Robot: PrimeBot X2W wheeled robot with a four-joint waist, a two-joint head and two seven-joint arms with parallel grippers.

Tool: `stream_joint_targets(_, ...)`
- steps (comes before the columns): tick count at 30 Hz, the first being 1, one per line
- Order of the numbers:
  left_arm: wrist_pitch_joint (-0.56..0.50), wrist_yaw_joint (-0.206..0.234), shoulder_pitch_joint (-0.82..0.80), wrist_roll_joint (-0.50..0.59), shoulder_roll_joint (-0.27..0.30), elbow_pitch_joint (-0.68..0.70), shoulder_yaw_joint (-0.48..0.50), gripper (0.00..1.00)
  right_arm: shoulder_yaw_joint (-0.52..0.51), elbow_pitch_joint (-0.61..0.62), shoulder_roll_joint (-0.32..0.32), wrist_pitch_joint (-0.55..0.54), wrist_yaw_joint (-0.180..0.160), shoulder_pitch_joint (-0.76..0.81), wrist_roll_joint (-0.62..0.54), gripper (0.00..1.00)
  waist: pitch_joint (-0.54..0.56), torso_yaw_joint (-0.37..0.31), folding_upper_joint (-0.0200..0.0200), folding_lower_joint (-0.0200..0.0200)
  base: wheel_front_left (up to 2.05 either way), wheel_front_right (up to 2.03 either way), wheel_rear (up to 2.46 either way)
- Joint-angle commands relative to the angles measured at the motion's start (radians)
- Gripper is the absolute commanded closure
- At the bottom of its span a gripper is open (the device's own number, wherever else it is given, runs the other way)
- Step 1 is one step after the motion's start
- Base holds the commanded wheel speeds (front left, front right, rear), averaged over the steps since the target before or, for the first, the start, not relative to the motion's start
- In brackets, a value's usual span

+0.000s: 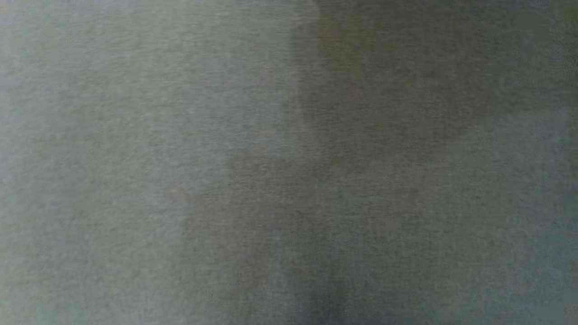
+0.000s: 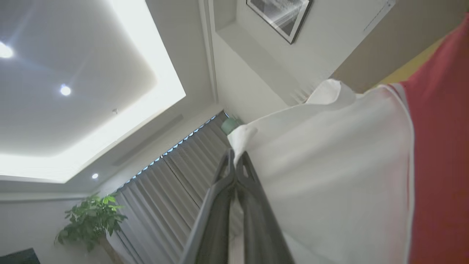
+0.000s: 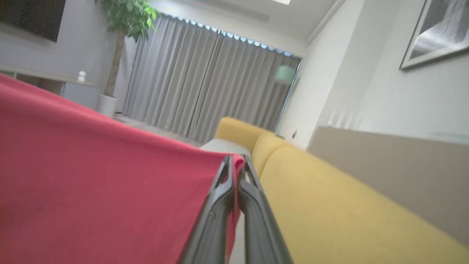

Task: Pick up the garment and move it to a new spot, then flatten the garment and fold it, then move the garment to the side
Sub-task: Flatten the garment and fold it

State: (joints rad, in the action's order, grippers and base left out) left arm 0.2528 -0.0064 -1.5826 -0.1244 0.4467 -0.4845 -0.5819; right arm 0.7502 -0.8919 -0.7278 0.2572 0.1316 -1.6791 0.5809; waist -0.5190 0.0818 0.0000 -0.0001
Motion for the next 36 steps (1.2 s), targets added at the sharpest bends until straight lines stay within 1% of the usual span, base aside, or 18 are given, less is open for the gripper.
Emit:
stream_joint_targets(1,0.000,0.011,-0.031,0.007,0.045,0.009,0.037,1.00,-0.014,0.018,-0.008,0.004,-0.001,0.006,-0.010,1.00,-0.011,-0.021,0.0000,0.0001,0.00,0.00,0.00)
stream_joint_targets(3,0.006,0.011,-0.058,0.019,0.035,-0.017,0.031,1.00,-0.069,0.050,0.000,0.004,-0.001,0.026,-0.055,1.00,-0.002,-0.033,0.0000,0.0001,0.00,0.00,0.00)
stream_joint_targets(6,0.008,-0.001,-0.021,0.012,0.028,-0.014,0.022,1.00,-0.115,0.094,0.007,0.004,-0.001,0.106,-0.096,1.00,0.009,-0.038,0.0000,0.0001,0.00,0.00,0.00)
stream_joint_targets(10,0.009,-0.014,0.146,-0.003,0.042,0.041,-0.001,1.00,-0.133,0.141,0.006,0.004,-0.001,0.267,-0.107,1.00,0.027,-0.029,0.0000,0.0001,0.00,0.00,0.00)
stream_joint_targets(14,0.009,0.003,0.373,-0.024,0.064,0.151,-0.008,1.00,-0.161,0.196,-0.014,0.004,-0.001,0.460,-0.084,1.00,0.054,-0.016,0.0000,0.0001,0.00,0.00,0.00)
stream_joint_targets(15,0.009,0.015,0.499,-0.037,0.082,0.219,-0.005,1.00,-0.197,0.234,-0.025,0.004,-0.001,0.569,-0.065,1.00,0.073,-0.015,0.0000,0.0001,0.00,0.00,0.00)
stream_joint_targets(19,0.009,0.059,0.756,-0.043,0.130,0.351,0.002,1.00,-0.296,0.314,-0.041,0.004,-0.001,0.812,-0.045,1.00,0.127,-0.017,0.0000,0.0001,0.00,0.00,0.00)
stream_joint_targets(23,0.009,0.092,0.999,-0.057,0.184,0.459,0.004,1.00,-0.384,0.415,-0.039,0.004,-0.001,1.061,-0.068,1.00,0.186,-0.029,0.0000,0.0001,0.00,0.00,0.00)
stream_joint_targets(28,0.009,0.147,1.273,-0.101,0.236,0.559,-0.001,1.00,-0.516,0.556,-0.006,0.004,-0.001,1.355,-0.122,1.00,0.244,-0.048,0.0000,0.0001,0.00,0.00,0.00)
stream_joint_targets(30,0.003,0.170,1.364,-0.120,0.250,0.597,-0.011,1.00,-0.575,0.608,0.021,0.004,-0.001,1.455,-0.145,1.00,0.259,-0.055,0.0000,0.0001,0.00,0.00,0.00)
stream_joint_targets(33,-0.020,0.194,1.469,-0.142,0.260,0.654,-0.032,1.00,-0.625,0.680,0.059,0.004,-0.001,1.595,-0.174,1.00,0.274,-0.063,0.0000,0.0001,0.00,0.00,0.00)
stream_joint_targets(36,-0.034,0.200,1.520,-0.159,0.262,0.687,-0.051,1.00,-0.672,0.738,0.096,-0.007,-0.001,1.683,-0.190,1.00,0.278,-0.068,0.0000,0.0001,0.00,0.00,0.00)
